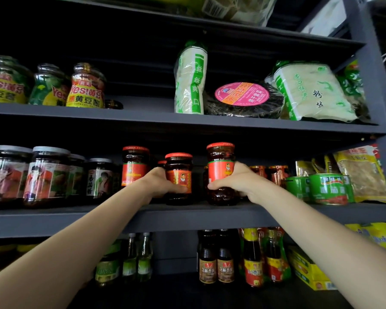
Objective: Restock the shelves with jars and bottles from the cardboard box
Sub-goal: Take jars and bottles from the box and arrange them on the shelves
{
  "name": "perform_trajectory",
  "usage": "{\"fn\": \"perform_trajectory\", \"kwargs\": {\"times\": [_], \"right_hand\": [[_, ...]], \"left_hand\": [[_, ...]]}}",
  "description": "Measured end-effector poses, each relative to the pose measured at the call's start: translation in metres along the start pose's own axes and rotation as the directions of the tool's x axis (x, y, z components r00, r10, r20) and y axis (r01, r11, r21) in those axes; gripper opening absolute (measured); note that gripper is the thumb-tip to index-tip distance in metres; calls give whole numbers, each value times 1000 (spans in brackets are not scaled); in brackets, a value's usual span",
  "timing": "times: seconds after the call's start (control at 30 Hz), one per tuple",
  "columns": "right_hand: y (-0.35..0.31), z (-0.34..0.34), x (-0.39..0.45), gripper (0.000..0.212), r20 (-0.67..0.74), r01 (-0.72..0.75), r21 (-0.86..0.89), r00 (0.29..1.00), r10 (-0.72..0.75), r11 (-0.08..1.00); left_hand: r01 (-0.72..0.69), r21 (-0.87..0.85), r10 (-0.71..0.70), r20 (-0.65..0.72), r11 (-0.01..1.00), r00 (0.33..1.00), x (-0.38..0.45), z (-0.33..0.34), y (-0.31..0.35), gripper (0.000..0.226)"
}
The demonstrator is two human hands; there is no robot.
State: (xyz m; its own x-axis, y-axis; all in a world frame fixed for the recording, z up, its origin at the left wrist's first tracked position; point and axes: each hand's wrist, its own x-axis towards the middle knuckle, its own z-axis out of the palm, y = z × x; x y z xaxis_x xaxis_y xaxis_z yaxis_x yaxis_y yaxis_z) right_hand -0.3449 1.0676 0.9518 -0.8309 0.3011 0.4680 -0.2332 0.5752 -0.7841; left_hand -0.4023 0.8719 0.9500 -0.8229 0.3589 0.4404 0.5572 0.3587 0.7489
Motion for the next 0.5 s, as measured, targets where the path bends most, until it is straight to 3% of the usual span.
{"fn": "perform_trajectory", "kwargs": {"times": [0.1, 0.27, 0.33, 0.37, 0.43, 0.5], "right_hand": [[-4, 2, 0, 77, -3, -23, -26, 1000, 23, 999], [-13, 6, -18, 92, -51, -1, -143, 999, -7, 990], [-16, 8, -36, 89, -203, 61, -276, 972, -121, 959], [-16, 12, -46, 83, -292, 131, -353, 925, -242, 926], [-25, 22, -66, 61, -346, 343, -452, 783, -516, 824], [-44, 36, -69, 47, -195, 489, -442, 766, -613, 752]], "left_hand": [[50, 15, -49, -34, 999, 998, 11, -9, -10, 50], [85, 50, -90, 93, 995, 992, 14, -24, -16, 66], [20, 192, -18, -14, 981, 1000, 7, -30, -8, 52], [-40, 261, 78, -137, 965, 988, 3, -34, -5, 41], [-181, 369, 333, -405, 912, 851, -10, -45, -2, 24], [-262, 394, 455, -552, 881, 698, -24, -53, -6, 22]]}}
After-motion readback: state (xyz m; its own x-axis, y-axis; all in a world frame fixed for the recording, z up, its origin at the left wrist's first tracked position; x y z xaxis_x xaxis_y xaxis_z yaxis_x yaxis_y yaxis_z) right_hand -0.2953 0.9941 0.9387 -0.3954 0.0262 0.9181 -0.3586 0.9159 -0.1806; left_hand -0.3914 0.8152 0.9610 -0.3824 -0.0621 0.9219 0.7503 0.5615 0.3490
